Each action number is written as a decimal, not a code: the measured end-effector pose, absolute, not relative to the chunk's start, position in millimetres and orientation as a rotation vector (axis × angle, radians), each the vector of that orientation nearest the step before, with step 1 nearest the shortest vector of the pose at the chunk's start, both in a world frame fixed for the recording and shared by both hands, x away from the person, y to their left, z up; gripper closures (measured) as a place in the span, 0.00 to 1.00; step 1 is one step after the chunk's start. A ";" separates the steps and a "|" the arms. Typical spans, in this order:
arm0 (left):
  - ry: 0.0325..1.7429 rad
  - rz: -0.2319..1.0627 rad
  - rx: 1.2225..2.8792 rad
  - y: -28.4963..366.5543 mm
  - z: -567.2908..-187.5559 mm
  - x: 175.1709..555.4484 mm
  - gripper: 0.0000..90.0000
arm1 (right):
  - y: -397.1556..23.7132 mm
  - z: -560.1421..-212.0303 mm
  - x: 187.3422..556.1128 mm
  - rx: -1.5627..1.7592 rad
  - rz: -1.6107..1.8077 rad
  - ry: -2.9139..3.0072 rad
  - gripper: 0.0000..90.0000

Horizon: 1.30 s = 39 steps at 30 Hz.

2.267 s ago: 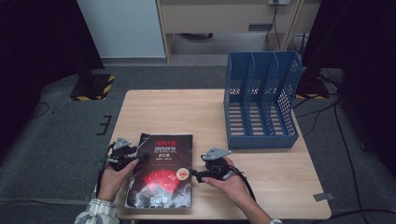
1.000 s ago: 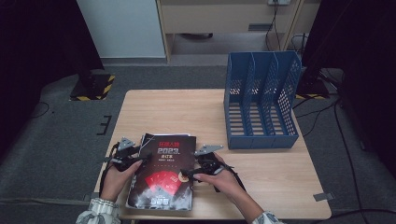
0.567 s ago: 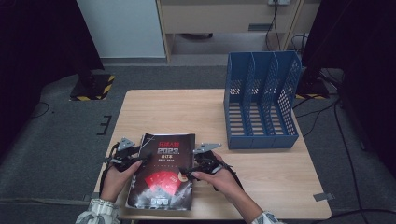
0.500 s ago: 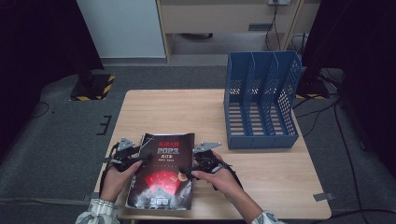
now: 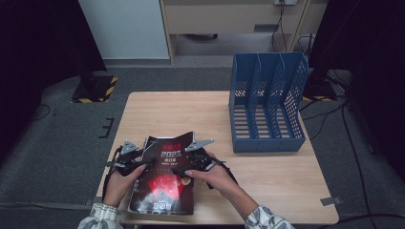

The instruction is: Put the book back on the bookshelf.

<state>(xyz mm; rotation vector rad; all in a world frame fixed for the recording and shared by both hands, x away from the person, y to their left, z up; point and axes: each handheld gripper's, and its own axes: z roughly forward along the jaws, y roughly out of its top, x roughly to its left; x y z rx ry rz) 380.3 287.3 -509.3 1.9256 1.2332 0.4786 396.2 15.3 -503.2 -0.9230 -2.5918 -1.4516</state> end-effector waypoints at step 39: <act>1.207 0.490 1.960 281.8 -507.9 380.5 0.26 | 8.1 -503.3 398.4 -1.032 -1.478 -2.511 0.71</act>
